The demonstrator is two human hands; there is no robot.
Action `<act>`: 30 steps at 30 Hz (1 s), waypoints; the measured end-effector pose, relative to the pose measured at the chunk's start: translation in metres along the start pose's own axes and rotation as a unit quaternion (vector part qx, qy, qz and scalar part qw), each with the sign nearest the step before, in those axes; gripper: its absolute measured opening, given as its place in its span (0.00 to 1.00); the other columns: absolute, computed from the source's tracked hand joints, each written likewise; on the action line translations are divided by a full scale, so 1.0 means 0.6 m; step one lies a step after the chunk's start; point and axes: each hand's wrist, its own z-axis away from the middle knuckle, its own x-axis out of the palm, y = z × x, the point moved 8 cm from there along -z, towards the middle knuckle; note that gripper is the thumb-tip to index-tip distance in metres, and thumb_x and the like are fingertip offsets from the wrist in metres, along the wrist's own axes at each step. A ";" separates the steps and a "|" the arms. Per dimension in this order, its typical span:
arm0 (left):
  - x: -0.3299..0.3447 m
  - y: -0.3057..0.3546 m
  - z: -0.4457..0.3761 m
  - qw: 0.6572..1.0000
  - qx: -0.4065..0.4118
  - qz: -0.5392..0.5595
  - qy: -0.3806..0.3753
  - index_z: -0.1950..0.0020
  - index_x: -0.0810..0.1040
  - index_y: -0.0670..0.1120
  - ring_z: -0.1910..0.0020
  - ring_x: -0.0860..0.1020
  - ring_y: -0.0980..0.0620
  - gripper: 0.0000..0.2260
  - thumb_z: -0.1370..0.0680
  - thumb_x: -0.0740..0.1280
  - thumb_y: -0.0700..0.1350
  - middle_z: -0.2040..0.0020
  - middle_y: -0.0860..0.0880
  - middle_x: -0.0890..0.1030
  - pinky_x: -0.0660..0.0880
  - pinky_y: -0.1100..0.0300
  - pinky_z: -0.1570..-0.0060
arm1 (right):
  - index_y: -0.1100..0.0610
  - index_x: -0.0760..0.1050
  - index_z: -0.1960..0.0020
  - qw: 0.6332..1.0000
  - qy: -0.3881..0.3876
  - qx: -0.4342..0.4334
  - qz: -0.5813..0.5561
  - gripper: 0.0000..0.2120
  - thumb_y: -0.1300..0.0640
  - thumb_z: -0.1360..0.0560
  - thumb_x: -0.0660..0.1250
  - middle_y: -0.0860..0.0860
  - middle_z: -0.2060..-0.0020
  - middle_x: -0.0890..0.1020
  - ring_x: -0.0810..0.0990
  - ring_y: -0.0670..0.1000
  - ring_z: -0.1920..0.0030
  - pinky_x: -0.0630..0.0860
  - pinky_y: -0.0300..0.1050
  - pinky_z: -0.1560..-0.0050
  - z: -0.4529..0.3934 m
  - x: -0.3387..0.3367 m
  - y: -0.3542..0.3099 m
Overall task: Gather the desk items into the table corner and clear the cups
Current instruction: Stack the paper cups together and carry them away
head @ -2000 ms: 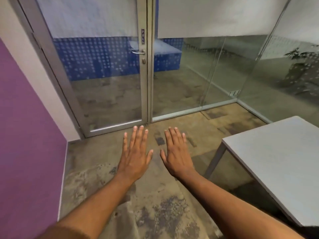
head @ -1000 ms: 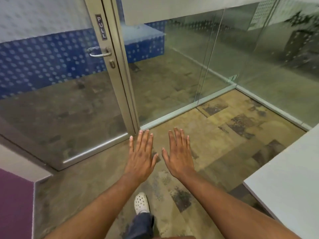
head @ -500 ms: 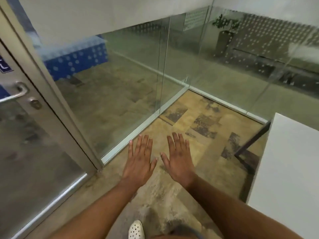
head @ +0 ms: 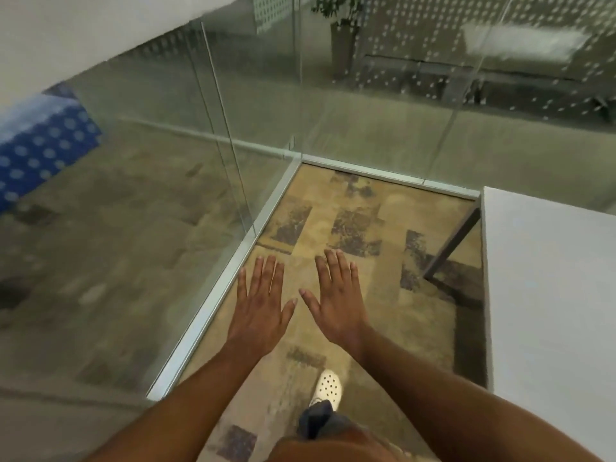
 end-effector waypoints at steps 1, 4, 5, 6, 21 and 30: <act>0.004 0.001 -0.039 1.000 0.007 -0.007 -0.001 0.15 0.57 0.41 0.15 0.50 0.39 0.34 0.15 0.52 0.61 0.15 0.39 0.56 0.53 0.33 0.20 | 0.56 0.54 0.16 1.000 -0.007 0.005 0.000 0.38 0.32 0.16 0.45 0.56 0.16 0.55 0.49 0.58 0.16 0.49 0.63 0.18 -0.029 0.005 0.020; 0.013 0.007 -0.152 0.999 0.014 -0.024 -0.015 0.15 0.56 0.41 0.15 0.50 0.39 0.35 0.15 0.52 0.63 0.15 0.39 0.56 0.52 0.33 0.20 | 0.55 0.51 0.16 0.999 -0.032 0.020 0.000 0.41 0.28 0.18 0.43 0.56 0.16 0.53 0.45 0.58 0.16 0.46 0.64 0.18 -0.106 0.011 0.083; 0.016 0.012 -0.188 0.999 0.019 -0.025 -0.009 0.15 0.56 0.40 0.15 0.50 0.39 0.36 0.15 0.51 0.63 0.15 0.39 0.55 0.52 0.33 0.20 | 0.55 0.50 0.16 0.999 -0.029 0.021 0.001 0.42 0.27 0.18 0.42 0.56 0.16 0.52 0.44 0.58 0.16 0.45 0.64 0.18 -0.131 0.006 0.105; 0.020 0.019 -0.223 0.999 0.026 -0.026 0.003 0.15 0.56 0.40 0.15 0.50 0.39 0.36 0.16 0.51 0.63 0.14 0.39 0.55 0.52 0.32 0.20 | 0.55 0.49 0.15 0.999 -0.024 0.022 0.003 0.42 0.27 0.19 0.42 0.56 0.16 0.51 0.43 0.57 0.16 0.44 0.63 0.18 -0.156 0.000 0.127; 0.160 0.208 -0.686 0.981 0.179 0.057 -0.039 0.14 0.54 0.44 0.14 0.47 0.41 0.38 0.16 0.43 0.68 0.14 0.42 0.52 0.52 0.31 0.20 | 0.55 0.50 0.15 0.982 0.005 0.186 0.016 0.45 0.26 0.21 0.37 0.56 0.15 0.49 0.41 0.57 0.16 0.44 0.65 0.18 -0.410 -0.035 0.482; 0.245 0.261 -0.997 0.965 0.240 0.085 -0.063 0.14 0.54 0.44 0.14 0.48 0.41 0.37 0.16 0.49 0.67 0.14 0.42 0.53 0.52 0.32 0.20 | 0.56 0.50 0.15 0.965 -0.005 0.255 0.056 0.42 0.27 0.18 0.42 0.57 0.16 0.51 0.42 0.58 0.16 0.44 0.64 0.18 -0.627 -0.055 0.667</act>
